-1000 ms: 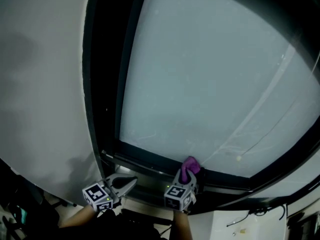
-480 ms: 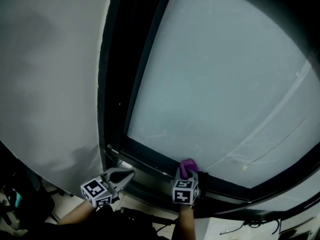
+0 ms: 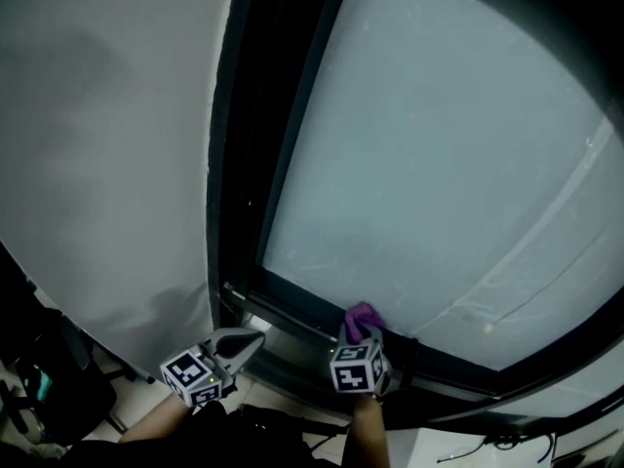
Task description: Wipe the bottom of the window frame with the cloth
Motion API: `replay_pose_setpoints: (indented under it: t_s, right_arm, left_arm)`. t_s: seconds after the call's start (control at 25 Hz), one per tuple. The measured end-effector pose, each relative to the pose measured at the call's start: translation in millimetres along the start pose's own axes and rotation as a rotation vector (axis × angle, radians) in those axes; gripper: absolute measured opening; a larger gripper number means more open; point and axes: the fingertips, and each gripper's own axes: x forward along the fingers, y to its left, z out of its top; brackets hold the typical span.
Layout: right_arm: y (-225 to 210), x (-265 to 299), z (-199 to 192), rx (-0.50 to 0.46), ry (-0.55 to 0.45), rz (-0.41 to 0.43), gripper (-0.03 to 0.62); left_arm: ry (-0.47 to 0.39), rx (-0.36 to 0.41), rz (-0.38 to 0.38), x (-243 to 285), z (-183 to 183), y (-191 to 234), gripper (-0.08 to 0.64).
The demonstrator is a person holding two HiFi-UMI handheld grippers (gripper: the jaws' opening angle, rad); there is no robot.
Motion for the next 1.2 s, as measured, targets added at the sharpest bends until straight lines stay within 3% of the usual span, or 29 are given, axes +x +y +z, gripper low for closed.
replay_pose_setpoints:
  t_s: [1.2]
  right_arm:
    - [63, 20, 54, -0.13, -0.073, 0.172, 0.066]
  left_arm:
    - [-0.049, 0.043, 0.205, -65, 15, 18, 0.002]
